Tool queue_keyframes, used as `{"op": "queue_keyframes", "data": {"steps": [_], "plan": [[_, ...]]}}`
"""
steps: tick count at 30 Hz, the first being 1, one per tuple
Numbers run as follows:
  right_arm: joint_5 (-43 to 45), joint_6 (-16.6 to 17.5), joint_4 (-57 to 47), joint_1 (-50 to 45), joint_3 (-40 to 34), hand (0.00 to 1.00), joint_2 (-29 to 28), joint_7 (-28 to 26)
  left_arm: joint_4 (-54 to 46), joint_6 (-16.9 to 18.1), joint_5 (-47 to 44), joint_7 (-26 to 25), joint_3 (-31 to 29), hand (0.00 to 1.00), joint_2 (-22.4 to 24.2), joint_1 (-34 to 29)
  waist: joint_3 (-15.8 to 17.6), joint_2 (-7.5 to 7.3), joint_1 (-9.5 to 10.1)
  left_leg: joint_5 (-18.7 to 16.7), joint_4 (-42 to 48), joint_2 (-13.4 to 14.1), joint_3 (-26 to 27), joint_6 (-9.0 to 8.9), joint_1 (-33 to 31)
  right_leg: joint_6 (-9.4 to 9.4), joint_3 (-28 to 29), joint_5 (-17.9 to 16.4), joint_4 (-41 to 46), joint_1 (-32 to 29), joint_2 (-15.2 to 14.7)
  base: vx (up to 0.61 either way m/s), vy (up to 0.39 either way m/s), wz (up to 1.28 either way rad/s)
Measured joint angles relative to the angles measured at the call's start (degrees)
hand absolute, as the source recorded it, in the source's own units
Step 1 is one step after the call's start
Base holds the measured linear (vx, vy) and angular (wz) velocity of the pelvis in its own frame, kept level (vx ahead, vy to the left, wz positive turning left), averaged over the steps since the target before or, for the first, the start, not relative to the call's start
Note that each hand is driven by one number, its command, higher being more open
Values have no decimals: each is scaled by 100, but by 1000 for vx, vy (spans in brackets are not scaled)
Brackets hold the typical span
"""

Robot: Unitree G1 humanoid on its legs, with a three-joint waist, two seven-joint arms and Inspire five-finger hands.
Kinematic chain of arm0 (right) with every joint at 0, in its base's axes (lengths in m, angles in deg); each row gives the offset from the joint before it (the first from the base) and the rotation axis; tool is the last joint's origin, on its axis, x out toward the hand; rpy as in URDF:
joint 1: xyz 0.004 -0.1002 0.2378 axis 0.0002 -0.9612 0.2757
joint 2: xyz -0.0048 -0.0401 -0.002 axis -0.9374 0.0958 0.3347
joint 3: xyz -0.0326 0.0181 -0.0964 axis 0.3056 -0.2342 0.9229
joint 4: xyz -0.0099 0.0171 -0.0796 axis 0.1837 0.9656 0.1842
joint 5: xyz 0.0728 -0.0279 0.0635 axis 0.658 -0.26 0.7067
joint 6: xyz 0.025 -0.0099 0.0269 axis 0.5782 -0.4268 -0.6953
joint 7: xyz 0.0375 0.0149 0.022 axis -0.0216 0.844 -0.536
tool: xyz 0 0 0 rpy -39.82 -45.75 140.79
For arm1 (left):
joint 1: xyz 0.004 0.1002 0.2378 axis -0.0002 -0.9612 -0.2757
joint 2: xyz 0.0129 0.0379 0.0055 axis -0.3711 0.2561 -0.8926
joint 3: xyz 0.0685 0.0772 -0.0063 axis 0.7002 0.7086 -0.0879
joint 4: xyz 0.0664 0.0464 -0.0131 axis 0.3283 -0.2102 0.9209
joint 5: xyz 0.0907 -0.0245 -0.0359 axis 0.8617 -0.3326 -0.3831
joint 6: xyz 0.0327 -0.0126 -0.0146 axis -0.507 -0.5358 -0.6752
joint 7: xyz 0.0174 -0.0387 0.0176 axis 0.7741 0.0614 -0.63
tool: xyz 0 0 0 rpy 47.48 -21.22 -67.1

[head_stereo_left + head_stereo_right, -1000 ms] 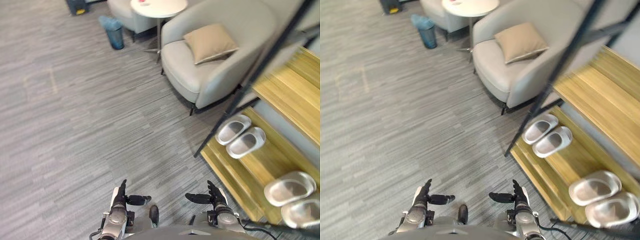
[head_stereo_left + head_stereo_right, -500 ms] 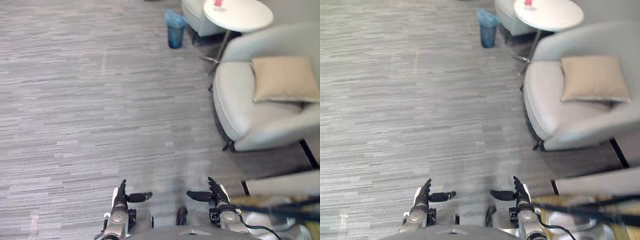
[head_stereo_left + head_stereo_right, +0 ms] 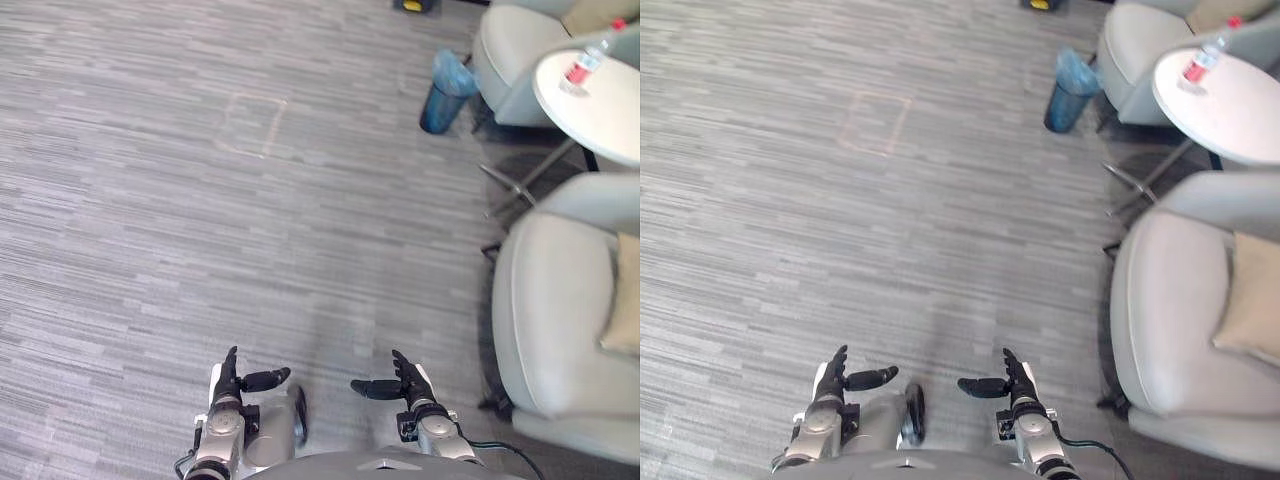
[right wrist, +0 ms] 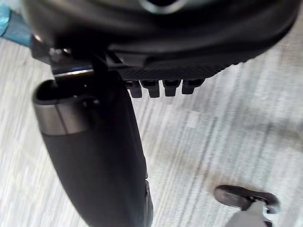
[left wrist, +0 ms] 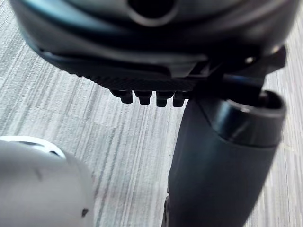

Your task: Organize the slippers on the shoe rack

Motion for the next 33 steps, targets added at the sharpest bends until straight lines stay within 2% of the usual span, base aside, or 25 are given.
{"op": "queue_keyframes", "data": {"steps": [2, 4, 5, 6, 7, 8, 9, 11, 12, 13, 14, 16, 18, 19, 20, 21, 22, 23, 25, 27, 28, 29, 31, 32, 33], "plan": [[-39, 34, -211, -59, 102, 100, 29, -5, 14, 2, 0, -4, 81, 100, 25, -26, 56, 222, -171, -43, -530, 208, -404, -22, 756, 46, 230, -521, -221, -847, 546, 598, -162, 88], [-35, 64, -357, -41, 194, 100, 51, -14, 90, 0, 1, -9, 95, 100, 31, -4, 88, 260, -221, -51, -741, 358, -622, -30, 1140, 266, 424, -654, -1504, -1578, 749, 711, -266, 85], [-32, 96, -434, -31, 207, 100, 54, -12, 99, 2, 1, -7, 107, 100, 33, 2, 62, 209, -254, -100, -779, 402, -772, -112, 1231, 504, 587, -482, -2373, -1776, 763, 616, -269, 125], [-18, 117, -492, -80, 231, 100, 64, -12, 121, 8, 4, 8, 137, 100, 3, -33, 34, 70, -391, -275, -864, 384, -1076, -373, 1406, 669, 704, 488, -3479, -1771, 691, 639, -293, 123], [-16, 62, -398, -16, 206, 100, 99, -11, 244, -10, 6, 43, 160, 100, 107, -2, 13, 220, -310, -324, -910, 615, -1311, -427, 1518, 249, 580, 226, -3407, -1631, 845, 639, -293, 84], [-15, 48, -401, 0, 158, 100, 99, 5, 214, -14, 6, 81, 149, 100, 142, -5, -5, 210, -226, -254, -858, 613, -1391, -461, 1486, 266, 606, 70, -3243, -1678, 855, 596, -293, 30], [-11, 26, -409, 7, 97, 100, 101, 32, 201, -10, 56, 111, 154, 100, 180, 9, -7, 204, -205, -194, -589, 613, -1557, -629, 1474, 111, 541, -268, -2894, -1654, 807, 542, -275, 35], [-12, -29, -545, -132, 60, 100, 106, 39, 185, -7, 67, 110, 152, 100, 269, 7, -29, 269, -370, -220, 313, 655, -1739, -838, 1216, 53, 206, -651, -2907, -1295, 738, 568, -278, 84], [-11, -81, -769, -307, 52, 100, 117, 34, 126, -17, 105, 119, 87, 100, 378, 0, -40, 352, -402, -77, 1642, 754, -1741, -1423, 695, 7, -35, -785, -3114, -885, 789, 466, -164, 88], [-9, -89, -876, -381, 58, 100, 111, 42, 24, -21, 113, 125, 64, 100, 439, -24, -68, 422, -366, 37, 2600, 880, -1662, -1859, 301, -19, -150, -830, -3312, -595, 904, 464, -127, 62], [-8, -92, -904, -396, 82, 100, 76, 43, -160, -13, 116, 133, -6, 100, 483, -61, -73, 473, -281, 99, 3625, 1108, -1323, -2005, -130, -72, -179, -872, -3566, -239, 1054, 453, -100, 18], [0, -94, -901, -395, 146, 100, -51, 44, -304, -17, 117, 129, -139, 100, 509, -45, -83, 438, -160, -25, 4507, 1526, -560, -1594, -736, -111, -199, -896, -4056, 458, 1154, 445, -81, 8], [63, -90, -900, -471, 163, 100, -184, 43, -419, 4, 117, 120, -141, 100, 506, -52, -155, 326, -81, -243, 3977, 1717, 61, -1181, -1222, -44, -209, -857, -4637, 1107, 1107, 518, -6, 7], [118, -91, -883, -458, 143, 100, -235, 44, -452, 36, 117, 119, -139, 100, 514, 5, -139, 316, -6, -266, 2572, 1580, 262, -1042, -1548, 55, -177, -819, -4980, 1514, 981, 597, 83, -2], [118, -91, -881, -456, 132, 100, -237, 44, -457, 38, 113, 119, -139, 100, 515, 17, -134, 308, -2, -225, 2327, 1533, 248, -1007, -1600, 93, -171, -817, -4999, 1560, 958, 629, 183, -10], [118, -93, -829, -472, 93, 100, -248, 45, -484, 56, 106, 109, -134, 100, 512, 35, -132, 306, 55, 342, 957, 1253, 67, -887, -1742, 240, -106, -827, -5022, 1728, 847, 562, 215, -24], [116, -94, -696, -495, 65, 100, -261, 49, -534, 63, 54, 94, -121, 100, 458, 39, -146, 223, 165, 1082, 677, 995, -122, -903, -1627, 430, 81, -867, -5011, 1881, 730, 710, 236, -1], [113, -119, -598, -494, 70, 100, -349, 51, -523, 72, 45, 67, -109, 100, 340, 88, -206, -15, 98, 1031, 628, 806, -71, -822, -1589, 529, 144, -825, -4926, 1862, 508, 610, 177, 12], [94, -130, -483, -475, 58, 100, -357, 44, -433, 89, 45, 39, -80, 100, 224, 120, -224, -103, 70, 726, 872, 742, -61, -735, -1596, 764, 563, -517, -4317, 1604, 367, 608, 211, 18], [90, -160, -432, -449, 44, 100, -371, 44, -280, 26, 33, 41, -73, 100, 112, 87, -186, -159, 71, 430, 937, 642, 65, -630, -1237, 534, 782, -110, -3152, 1297, 238, 604, 217, -13], [86, -167, -370, -403, 49, 100, -353, 39, -195, 18, 33, 41, -49, 100, 28, 17, -158, -223, 41, 243, 623, 586, 213, -587, -675, 252, 794, 628, -1817, 801, -67, 579, 134, -33], [86, -171, -345, -368, 58, 100, -314, 35, -130, -8, 37, 33, 12, 100, -19, -31, -102, -179, 3, 124, 281, 525, 333, -563, -119, 104, 718, 824, -655, 332, -373, 564, 110, -36], [70, -163, -351, -298, 84, 100, -280, 18, -35, -36, 52, 12, 93, 100, -28, -29, -54, -68, -78, 57, -171, 577, 359, -557, 558, 51, 576, 14, 176, -336, -361, 485, 62, -26], [25, -155, -360, -290, 85, 100, -273, 14, -33, -35, 53, 15, 131, 100, -28, -47, -53, -7, -113, 47, -318, 644, 359, -575, 721, 43, 515, -141, 183, -508, -258, 520, 18, -14], [-27, -111, -400, -191, 155, 100, -253, 1, -13, -35, 58, 32, 176, 100, -19, -51, 20, 118, -201, 45, -648, 847, 389, -583, 1161, 93, 363, -561, -252, -980, 138, 405, -17, -2]]}}
